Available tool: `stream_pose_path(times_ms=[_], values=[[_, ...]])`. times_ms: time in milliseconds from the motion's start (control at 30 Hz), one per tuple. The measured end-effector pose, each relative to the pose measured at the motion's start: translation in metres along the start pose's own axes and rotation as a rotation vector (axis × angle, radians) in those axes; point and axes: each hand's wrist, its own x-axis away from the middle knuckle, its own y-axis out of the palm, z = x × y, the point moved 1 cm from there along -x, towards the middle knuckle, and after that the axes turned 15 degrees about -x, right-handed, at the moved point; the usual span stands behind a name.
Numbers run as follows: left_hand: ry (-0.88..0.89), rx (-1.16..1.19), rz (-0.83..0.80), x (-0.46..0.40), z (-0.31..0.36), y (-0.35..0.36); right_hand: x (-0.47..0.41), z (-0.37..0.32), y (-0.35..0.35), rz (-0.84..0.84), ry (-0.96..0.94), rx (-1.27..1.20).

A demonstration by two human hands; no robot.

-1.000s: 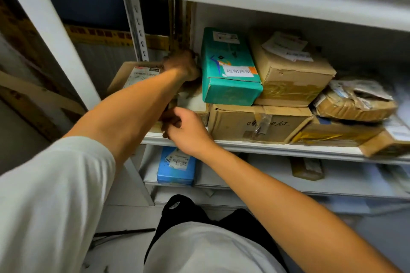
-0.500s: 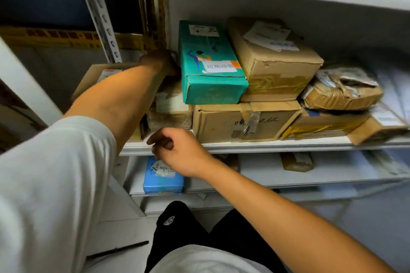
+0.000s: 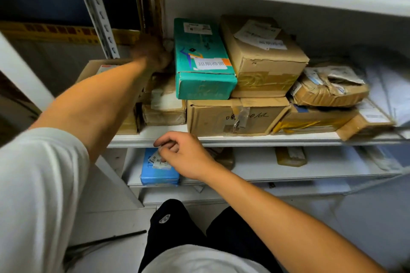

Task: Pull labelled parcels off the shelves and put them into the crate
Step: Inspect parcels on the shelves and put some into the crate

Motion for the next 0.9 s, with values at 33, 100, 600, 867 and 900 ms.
stream_pose_path(times_ms=[33,100,600,867,900], values=[[-0.045,0.051,-0.04,-0.004,-0.002,0.004,0.001,-0.003,0.003,-0.006,0.011,0.001],[-0.12,0.132,-0.141,0.033,0.0,-0.04,0.003,-0.011,0.009,-0.03,0.033,0.01],[-0.153,0.43,-0.02,0.269,-0.026,-0.222,0.046,-0.067,0.022,0.06,0.345,-0.537],[-0.262,0.67,-0.043,0.315,-0.044,-0.252,0.039,-0.091,0.003,0.105,0.285,-0.704],[-0.371,0.789,-0.145,0.316,-0.045,-0.255,0.04,-0.095,0.001,0.073,0.271,-0.688]])
